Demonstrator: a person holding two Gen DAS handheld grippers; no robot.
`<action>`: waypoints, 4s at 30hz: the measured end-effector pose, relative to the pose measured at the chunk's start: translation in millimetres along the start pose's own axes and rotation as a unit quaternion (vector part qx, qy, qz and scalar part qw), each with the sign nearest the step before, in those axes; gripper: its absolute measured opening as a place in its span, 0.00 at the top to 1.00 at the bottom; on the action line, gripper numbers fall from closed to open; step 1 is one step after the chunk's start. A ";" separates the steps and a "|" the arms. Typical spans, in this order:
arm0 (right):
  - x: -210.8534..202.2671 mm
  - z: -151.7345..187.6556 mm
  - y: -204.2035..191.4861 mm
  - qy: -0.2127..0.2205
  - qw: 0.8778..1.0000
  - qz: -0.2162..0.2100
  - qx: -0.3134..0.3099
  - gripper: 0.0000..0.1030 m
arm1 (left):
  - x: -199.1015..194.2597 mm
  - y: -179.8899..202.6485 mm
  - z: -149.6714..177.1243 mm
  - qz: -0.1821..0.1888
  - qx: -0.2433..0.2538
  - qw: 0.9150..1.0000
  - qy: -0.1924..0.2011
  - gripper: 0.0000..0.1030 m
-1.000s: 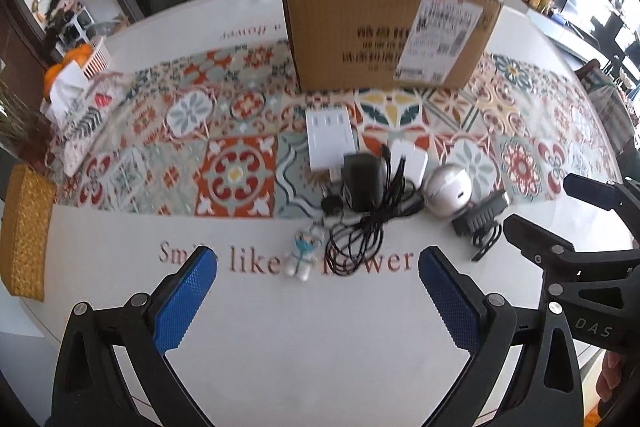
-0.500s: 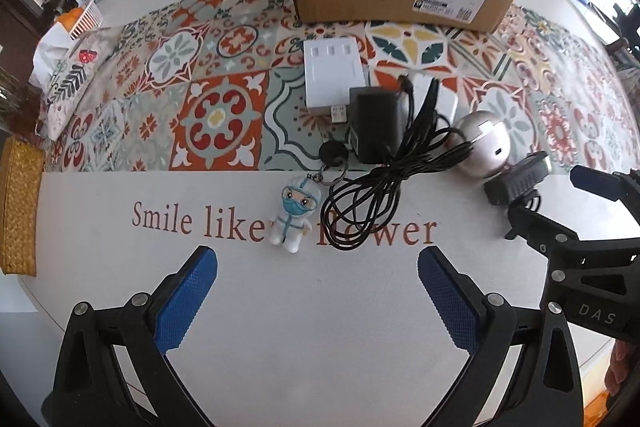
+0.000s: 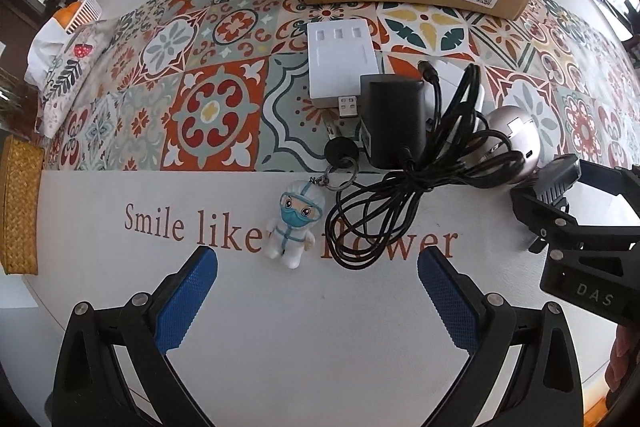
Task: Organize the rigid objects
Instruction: 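Lower the right gripper onto the black bike light and close it, then close the left gripper on the white masked figurine while the right holds the bike light, then carry the figurine with the left gripper and bike light with the right into the box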
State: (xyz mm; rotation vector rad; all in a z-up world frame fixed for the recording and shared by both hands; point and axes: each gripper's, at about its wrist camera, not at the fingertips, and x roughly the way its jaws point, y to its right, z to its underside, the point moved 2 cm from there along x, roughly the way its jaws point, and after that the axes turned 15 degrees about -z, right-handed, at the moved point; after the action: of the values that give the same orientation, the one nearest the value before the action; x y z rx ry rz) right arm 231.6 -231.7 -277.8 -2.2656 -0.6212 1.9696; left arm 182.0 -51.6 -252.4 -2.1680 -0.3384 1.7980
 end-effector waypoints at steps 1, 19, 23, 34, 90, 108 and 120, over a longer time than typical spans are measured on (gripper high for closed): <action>1.6 -0.2 0.1 -0.001 1.000 -0.002 0.001 0.24 | 0.6 0.2 0.0 0.001 0.000 1.000 -0.001 0.01; -26.8 21.7 -25.3 0.031 0.999 -0.010 0.035 0.29 | -14.3 -16.3 9.3 0.043 0.002 0.999 0.025 0.01; -36.2 21.8 -39.1 0.032 0.999 0.002 0.041 0.29 | -16.9 -29.6 15.2 0.061 -0.005 0.998 0.029 0.04; -13.1 23.1 -64.9 0.019 0.998 0.002 0.062 0.29 | 1.4 -51.2 22.7 0.059 0.006 0.998 0.029 0.16; -38.4 15.1 -62.8 0.071 0.995 -0.025 0.069 0.29 | -14.0 -40.0 -13.3 0.128 0.015 0.986 0.106 0.74; -113.9 -19.3 -81.4 0.186 0.982 -0.019 0.018 0.29 | -92.9 -64.2 -44.1 0.126 -0.012 0.970 0.205 0.74; -159.0 -48.4 -75.5 0.252 0.968 -0.013 0.006 0.29 | -139.0 -67.4 -78.3 0.129 -0.012 0.954 0.270 0.74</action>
State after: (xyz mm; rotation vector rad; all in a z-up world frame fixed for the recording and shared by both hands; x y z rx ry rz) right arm 244.5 -208.0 -97.2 -2.5815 -0.5664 1.2889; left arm 233.7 -46.8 -87.2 -2.7005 0.0554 1.2280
